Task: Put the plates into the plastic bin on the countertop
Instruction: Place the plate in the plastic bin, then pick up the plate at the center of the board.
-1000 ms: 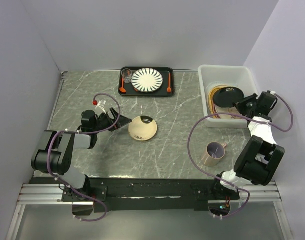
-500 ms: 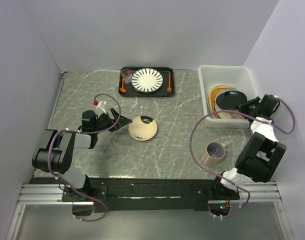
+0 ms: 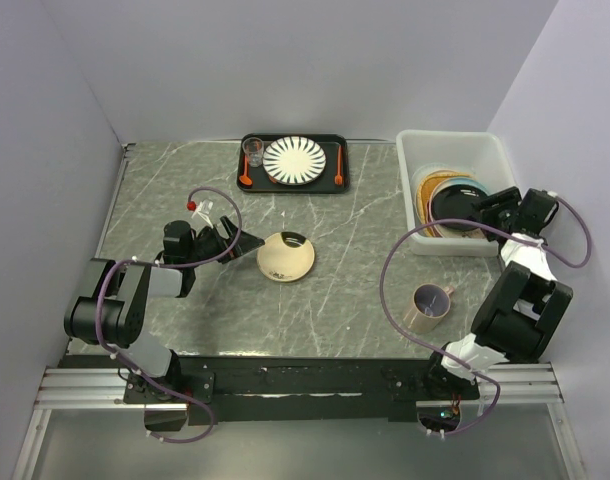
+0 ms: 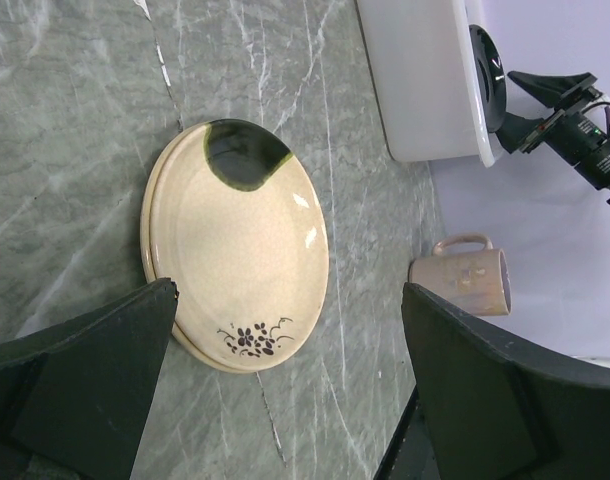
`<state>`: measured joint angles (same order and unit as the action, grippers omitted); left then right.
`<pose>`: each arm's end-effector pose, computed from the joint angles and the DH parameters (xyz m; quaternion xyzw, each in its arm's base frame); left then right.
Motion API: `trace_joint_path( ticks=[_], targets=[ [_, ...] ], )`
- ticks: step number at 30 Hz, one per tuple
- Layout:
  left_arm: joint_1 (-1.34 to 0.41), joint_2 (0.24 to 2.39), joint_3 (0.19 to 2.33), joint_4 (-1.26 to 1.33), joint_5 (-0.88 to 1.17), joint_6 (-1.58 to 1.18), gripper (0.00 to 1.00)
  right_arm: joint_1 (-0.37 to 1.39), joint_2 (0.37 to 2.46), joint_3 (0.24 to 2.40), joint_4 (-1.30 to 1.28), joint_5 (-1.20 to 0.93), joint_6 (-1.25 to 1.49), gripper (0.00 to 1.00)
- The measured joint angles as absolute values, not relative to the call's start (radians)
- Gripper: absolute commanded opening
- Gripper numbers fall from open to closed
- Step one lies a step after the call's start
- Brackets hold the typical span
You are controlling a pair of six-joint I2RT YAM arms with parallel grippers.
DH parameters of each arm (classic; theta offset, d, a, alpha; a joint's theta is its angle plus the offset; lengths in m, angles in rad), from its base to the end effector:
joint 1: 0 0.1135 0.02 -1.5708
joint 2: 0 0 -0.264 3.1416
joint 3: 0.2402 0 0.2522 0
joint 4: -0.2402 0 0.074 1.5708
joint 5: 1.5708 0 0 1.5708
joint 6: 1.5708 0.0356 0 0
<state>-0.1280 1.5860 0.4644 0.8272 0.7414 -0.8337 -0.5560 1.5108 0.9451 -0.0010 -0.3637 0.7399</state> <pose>0.2750 -0.0596 0.1538 -0.0562 0.7771 -0.5148 0.3577 0.2901 -0.1653 0.2388 0.4510 0.7399 0.2013 0.4567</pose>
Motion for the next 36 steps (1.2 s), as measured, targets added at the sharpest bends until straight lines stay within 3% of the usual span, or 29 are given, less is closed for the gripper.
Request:
trace_joint_path(
  ticks=[5, 14, 21, 31, 36],
  targets=[
    [-0.128, 1.586, 0.464, 0.827, 0.743, -0.834, 0.99, -0.548, 1.483, 0.949, 0.0, -0.333, 0.737, 1.0],
    [-0.129, 1.586, 0.464, 0.828, 0.745, -0.834, 0.99, -0.511, 1.287, 0.916, -0.052, -0.174, 0.707, 1.0],
    [-0.131, 1.588, 0.464, 0.826, 0.744, -0.833, 0.99, -0.378, 1.088, 0.894, -0.036, -0.066, 0.657, 1.0],
    [-0.144, 1.604, 0.488, 0.764, 0.705, -0.799, 0.99, -0.212, 1.127, 0.931, -0.054, -0.014, 0.618, 1.0],
    [-0.164, 1.637, 0.53, 0.692, 0.653, -0.753, 0.98, -0.044, 1.179, 0.952, -0.068, 0.002, 0.617, 1.0]
  ],
)
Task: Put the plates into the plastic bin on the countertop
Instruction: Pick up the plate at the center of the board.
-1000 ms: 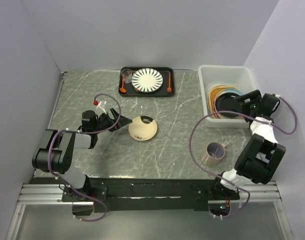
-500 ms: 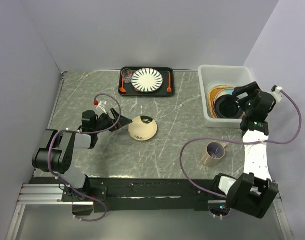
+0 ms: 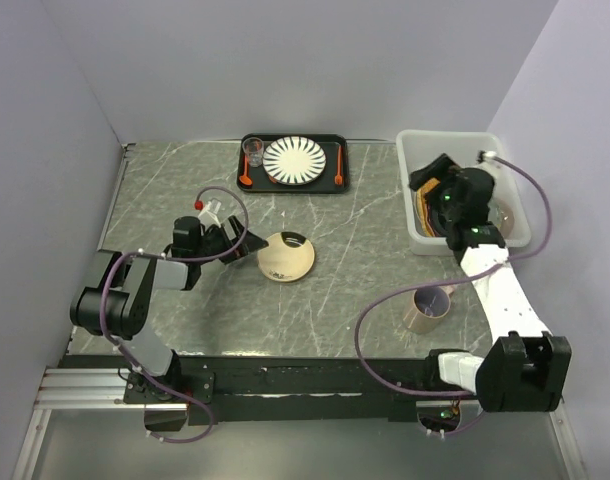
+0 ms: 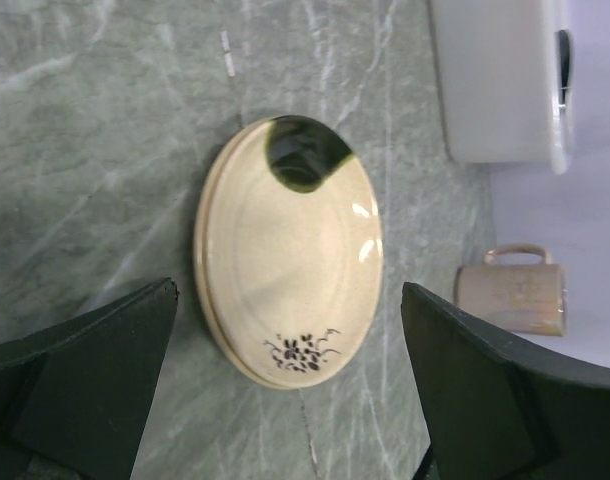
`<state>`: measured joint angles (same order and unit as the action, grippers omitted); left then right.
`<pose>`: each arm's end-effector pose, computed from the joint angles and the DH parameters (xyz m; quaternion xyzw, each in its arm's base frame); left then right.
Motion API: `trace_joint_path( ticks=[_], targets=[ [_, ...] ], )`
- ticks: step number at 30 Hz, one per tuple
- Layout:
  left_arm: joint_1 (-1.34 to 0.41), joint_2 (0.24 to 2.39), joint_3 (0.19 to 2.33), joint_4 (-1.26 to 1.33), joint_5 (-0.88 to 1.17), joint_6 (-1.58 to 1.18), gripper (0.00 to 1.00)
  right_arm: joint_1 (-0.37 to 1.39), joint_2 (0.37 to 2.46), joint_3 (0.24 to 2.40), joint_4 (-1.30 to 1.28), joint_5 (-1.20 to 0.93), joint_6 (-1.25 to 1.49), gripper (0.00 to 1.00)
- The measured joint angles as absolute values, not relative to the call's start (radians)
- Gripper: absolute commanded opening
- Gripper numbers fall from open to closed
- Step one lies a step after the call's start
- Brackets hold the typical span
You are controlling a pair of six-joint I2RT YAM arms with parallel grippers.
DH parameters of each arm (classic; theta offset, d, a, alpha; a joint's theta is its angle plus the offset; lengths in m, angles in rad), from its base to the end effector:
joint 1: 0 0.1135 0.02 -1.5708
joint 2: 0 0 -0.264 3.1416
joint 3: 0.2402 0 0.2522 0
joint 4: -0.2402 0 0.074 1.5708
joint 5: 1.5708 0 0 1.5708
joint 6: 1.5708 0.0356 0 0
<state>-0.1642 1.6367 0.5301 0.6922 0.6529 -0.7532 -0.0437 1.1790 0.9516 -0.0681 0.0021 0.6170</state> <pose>0.2868 -0.0694 0.1436 -0.0625 0.8099 -0.4700 0.3452 0.2760 -0.0121 0.3288 0.2612 0.7598 0.1675 0.5713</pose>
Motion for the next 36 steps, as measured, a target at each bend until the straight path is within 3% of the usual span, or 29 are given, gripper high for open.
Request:
trace_joint_path(
  ticks=[6, 9, 10, 15, 18, 19, 20, 28, 36],
  targets=[
    [-0.189, 1.703, 0.58, 0.617, 0.612, -0.719, 0.88, 0.164, 1.218, 0.965, -0.072, 0.02, 0.624, 1.0],
    [-0.196, 1.74, 0.609, 0.612, 0.611, -0.716, 0.75, 0.256, 1.251, 0.965, -0.066, 0.027, 0.635, 1.0],
    [-0.198, 1.747, 0.617, 0.609, 0.607, -0.714, 0.66, 0.286, 1.265, 0.965, -0.064, 0.03, 0.639, 1.0],
    [-0.203, 1.793, 0.64, 0.604, 0.605, -0.707, 0.43, 0.392, 1.353, 0.96, -0.029, 0.036, 0.669, 1.0],
    [-0.207, 1.817, 0.648, 0.599, 0.602, -0.696, 0.22, 0.442, 1.429, 0.958, 0.0, 0.034, 0.689, 1.0],
    [-0.208, 1.825, 0.65, 0.596, 0.599, -0.693, 0.07, 0.455, 1.454, 0.957, 0.004, 0.033, 0.693, 1.0],
    [-0.209, 1.834, 0.652, 0.596, 0.6, -0.693, 0.01, 0.47, 1.482, 0.957, 0.007, 0.033, 0.699, 1.0],
    [-0.215, 1.851, 0.668, 0.608, 0.608, -0.696, 0.01, 0.513, 1.614, 0.942, 0.024, -0.007, 0.726, 0.97],
    [-0.215, 1.851, 0.668, 0.609, 0.608, -0.696, 0.01, 0.533, 1.684, 0.94, 0.057, -0.062, 0.739, 0.85]
  ],
)
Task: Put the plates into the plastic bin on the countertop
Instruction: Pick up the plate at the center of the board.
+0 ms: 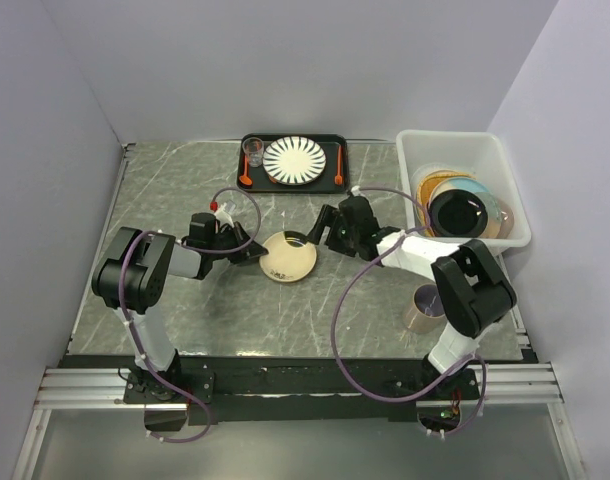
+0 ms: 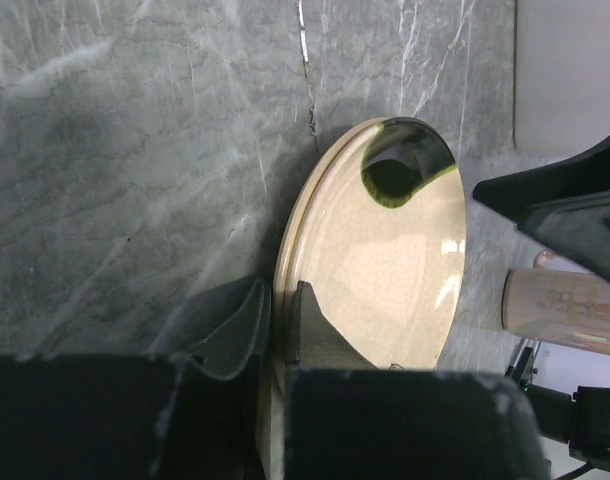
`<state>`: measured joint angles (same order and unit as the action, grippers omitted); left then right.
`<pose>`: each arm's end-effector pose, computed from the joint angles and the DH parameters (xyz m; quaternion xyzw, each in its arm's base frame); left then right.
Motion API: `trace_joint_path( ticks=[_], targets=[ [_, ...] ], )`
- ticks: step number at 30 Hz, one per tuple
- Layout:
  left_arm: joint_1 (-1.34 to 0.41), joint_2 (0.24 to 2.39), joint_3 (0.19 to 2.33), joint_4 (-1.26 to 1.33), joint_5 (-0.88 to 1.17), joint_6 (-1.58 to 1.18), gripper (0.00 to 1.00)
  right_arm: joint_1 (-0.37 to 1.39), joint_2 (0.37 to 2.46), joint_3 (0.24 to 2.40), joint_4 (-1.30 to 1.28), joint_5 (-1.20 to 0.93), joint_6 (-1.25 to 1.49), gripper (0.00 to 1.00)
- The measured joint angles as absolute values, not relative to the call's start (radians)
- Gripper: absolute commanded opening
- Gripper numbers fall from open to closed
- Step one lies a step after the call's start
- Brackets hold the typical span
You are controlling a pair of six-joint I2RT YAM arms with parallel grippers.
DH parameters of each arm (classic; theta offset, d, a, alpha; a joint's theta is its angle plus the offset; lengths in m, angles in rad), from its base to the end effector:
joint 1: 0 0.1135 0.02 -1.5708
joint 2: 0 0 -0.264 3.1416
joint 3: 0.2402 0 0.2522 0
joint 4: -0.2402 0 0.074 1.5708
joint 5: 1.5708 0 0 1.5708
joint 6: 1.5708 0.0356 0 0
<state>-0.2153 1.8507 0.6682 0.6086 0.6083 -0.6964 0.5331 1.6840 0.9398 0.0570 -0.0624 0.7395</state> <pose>0.3160 -0.0899 0.1072 -0.0606 0.8480 -0.4370 0.2937 0.3049 0.1825 0.1845 0.0798 0.9001 0.2766 0.3270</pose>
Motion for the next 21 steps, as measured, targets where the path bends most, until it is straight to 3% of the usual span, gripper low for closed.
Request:
trace_joint_path(
  ticks=[12, 13, 14, 21],
  targets=[
    [-0.215, 1.855, 0.668, 0.617, 0.609, -0.697, 0.01, 0.554, 1.759, 0.94, 0.062, -0.123, 0.744, 0.57],
    [-0.215, 1.855, 0.668, 0.617, 0.609, -0.697, 0.01, 0.554, 1.76, 0.94, 0.062, -0.125, 0.746, 0.54],
    [-0.215, 1.855, 0.668, 0.617, 0.609, -0.697, 0.01, 0.554, 1.76, 0.94, 0.065, -0.126, 0.747, 0.42],
    [-0.216, 1.855, 0.668, 0.617, 0.609, -0.697, 0.01, 0.554, 1.76, 0.94, 0.075, -0.129, 0.755, 0.23]
  ],
)
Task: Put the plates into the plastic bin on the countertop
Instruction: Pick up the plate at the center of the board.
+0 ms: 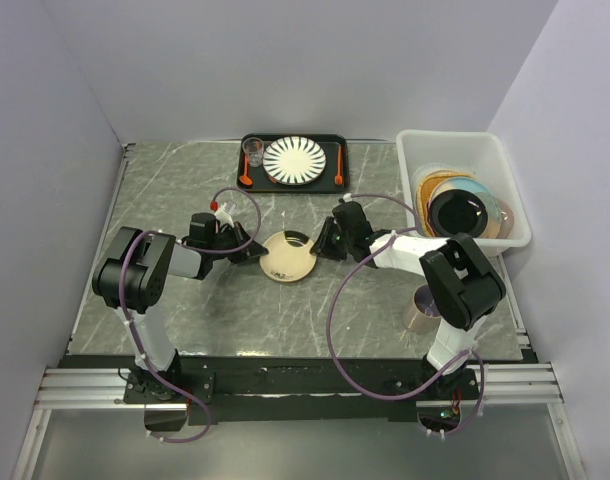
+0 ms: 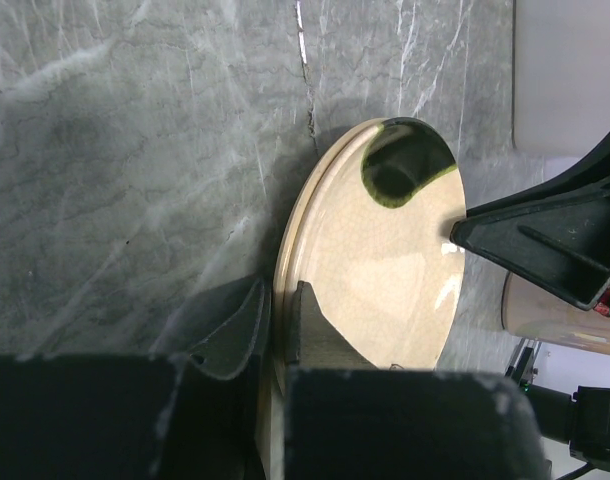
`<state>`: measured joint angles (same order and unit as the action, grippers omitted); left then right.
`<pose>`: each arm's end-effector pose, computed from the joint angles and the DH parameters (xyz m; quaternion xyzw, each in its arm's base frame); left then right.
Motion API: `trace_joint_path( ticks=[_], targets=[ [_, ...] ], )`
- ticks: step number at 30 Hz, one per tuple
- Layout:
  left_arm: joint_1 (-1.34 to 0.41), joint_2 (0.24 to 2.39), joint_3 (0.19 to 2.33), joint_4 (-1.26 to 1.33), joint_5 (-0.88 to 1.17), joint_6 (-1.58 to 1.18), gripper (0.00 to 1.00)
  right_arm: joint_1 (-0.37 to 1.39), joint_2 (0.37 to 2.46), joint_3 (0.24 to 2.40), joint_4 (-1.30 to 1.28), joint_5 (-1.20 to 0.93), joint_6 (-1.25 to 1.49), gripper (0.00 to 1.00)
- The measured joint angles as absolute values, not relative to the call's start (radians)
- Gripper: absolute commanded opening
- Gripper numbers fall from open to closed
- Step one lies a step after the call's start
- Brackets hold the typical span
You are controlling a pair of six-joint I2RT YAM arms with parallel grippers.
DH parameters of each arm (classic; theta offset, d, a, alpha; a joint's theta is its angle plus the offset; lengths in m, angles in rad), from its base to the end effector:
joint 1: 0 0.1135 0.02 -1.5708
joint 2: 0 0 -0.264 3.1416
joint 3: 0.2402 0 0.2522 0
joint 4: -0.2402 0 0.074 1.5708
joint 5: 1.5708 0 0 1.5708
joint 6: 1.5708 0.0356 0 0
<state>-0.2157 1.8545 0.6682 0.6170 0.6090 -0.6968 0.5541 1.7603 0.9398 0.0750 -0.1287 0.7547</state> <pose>0.3164 -0.0902 0.1067 -0.0596 0.8471 -0.4379 0.2953 0.3045 0.1938 0.1604 0.0659 0.9122 0.2903 0.2817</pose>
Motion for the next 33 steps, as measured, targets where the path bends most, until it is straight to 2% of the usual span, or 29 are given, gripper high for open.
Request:
trace_joint_path(
  ticks=[4, 8, 10, 14, 15, 17, 18, 20, 25, 29, 33],
  targets=[
    [-0.216, 1.855, 0.668, 0.617, 0.609, -0.697, 0.01, 0.554, 1.765, 0.94, 0.075, -0.125, 0.751, 0.08],
    [-0.215, 1.855, 0.669, 0.617, 0.609, -0.699, 0.02, 0.554, 1.771, 0.94, 0.073, -0.133, 0.739, 0.02],
    [-0.215, 1.855, 0.67, 0.616, 0.609, -0.699, 0.08, 0.554, 1.771, 0.94, 0.073, -0.133, 0.735, 0.01],
    [-0.215, 1.855, 0.67, 0.614, 0.604, -0.696, 0.23, 0.554, 1.77, 0.94, 0.073, -0.134, 0.731, 0.01],
    [-0.215, 1.855, 0.67, 0.613, 0.602, -0.695, 0.32, 0.554, 1.77, 0.94, 0.073, -0.134, 0.731, 0.0],
    [-0.215, 1.856, 0.67, 0.614, 0.602, -0.698, 0.41, 0.557, 1.769, 0.94, 0.072, -0.134, 0.732, 0.0],
    [-0.215, 1.856, 0.67, 0.617, 0.606, -0.696, 0.5, 0.558, 1.768, 0.94, 0.072, -0.134, 0.733, 0.0],
    [-0.216, 1.856, 0.673, 0.631, 0.621, -0.704, 0.6, 0.558, 1.765, 0.94, 0.071, -0.133, 0.735, 0.0],
    [-0.221, 1.844, 0.679, 0.644, 0.633, -0.701, 0.73, 0.559, 1.756, 0.94, 0.071, -0.133, 0.736, 0.0],
    [-0.223, 1.829, 0.679, 0.646, 0.63, -0.7, 0.88, 0.559, 1.747, 0.939, 0.071, -0.133, 0.739, 0.0],
    [-0.223, 1.816, 0.679, 0.645, 0.624, -0.696, 0.95, 0.559, 1.742, 0.938, 0.07, -0.133, 0.739, 0.0]
  ],
)
